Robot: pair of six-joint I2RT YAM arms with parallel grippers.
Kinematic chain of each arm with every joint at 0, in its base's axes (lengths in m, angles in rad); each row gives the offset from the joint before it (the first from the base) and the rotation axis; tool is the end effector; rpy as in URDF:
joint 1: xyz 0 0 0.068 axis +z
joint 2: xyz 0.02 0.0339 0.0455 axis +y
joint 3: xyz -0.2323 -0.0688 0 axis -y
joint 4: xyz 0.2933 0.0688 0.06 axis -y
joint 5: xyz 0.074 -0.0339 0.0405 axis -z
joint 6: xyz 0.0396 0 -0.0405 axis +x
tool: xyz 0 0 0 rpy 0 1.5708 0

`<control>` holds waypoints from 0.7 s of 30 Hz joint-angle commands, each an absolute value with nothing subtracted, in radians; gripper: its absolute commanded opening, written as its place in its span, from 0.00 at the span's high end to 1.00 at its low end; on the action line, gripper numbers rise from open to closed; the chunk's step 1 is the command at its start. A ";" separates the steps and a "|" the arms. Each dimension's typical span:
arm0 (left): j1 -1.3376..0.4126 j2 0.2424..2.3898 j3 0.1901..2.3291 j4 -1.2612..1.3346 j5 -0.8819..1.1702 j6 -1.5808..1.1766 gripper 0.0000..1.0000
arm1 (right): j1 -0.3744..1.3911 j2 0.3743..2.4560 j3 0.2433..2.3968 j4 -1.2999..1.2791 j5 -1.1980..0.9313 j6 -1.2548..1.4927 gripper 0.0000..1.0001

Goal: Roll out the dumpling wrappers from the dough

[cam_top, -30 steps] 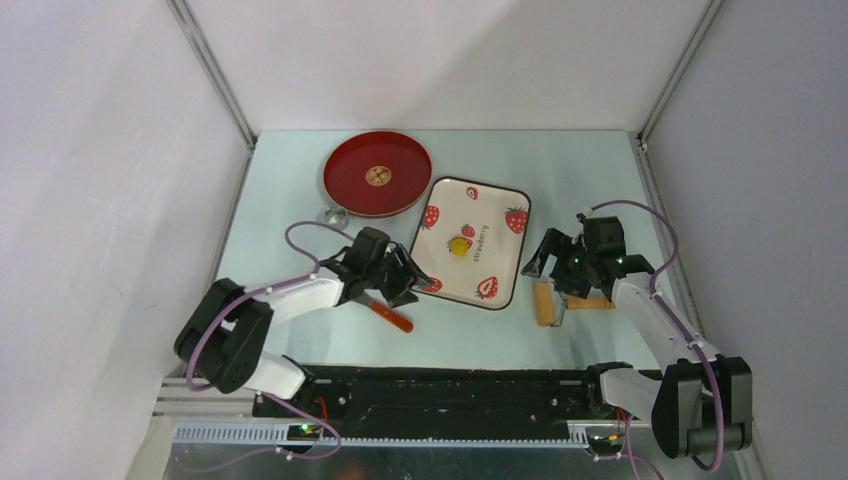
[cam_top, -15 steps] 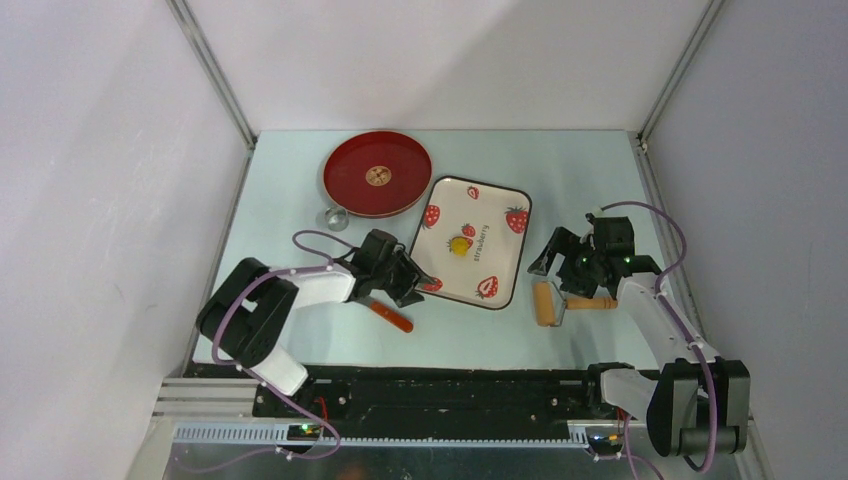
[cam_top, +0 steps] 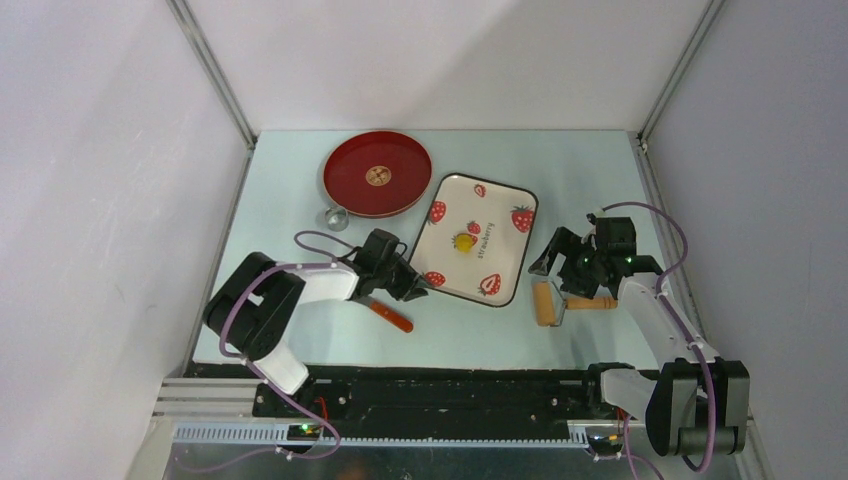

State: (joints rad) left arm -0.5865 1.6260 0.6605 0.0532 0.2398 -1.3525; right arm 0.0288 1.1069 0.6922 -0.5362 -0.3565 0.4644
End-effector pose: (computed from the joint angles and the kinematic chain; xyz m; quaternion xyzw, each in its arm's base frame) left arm 0.2595 -0.1838 0.0494 -0.3152 0.8859 -0.3287 0.0883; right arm 0.2727 0.0217 0.1676 0.1497 0.9268 0.2370 0.2499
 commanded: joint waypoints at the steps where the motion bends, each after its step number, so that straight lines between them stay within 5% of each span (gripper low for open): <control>1: -0.560 1.659 0.716 0.040 0.197 -1.254 0.80 | 0.013 1.082 0.727 -0.549 -0.371 0.437 0.00; 7: -0.519 1.719 0.811 -0.121 0.209 -1.055 0.99 | -0.012 1.078 0.727 -0.562 -0.379 0.423 0.00; 21: -0.428 1.805 1.074 -0.376 0.138 -0.719 0.94 | -0.033 1.098 0.727 -0.559 -0.388 0.416 0.00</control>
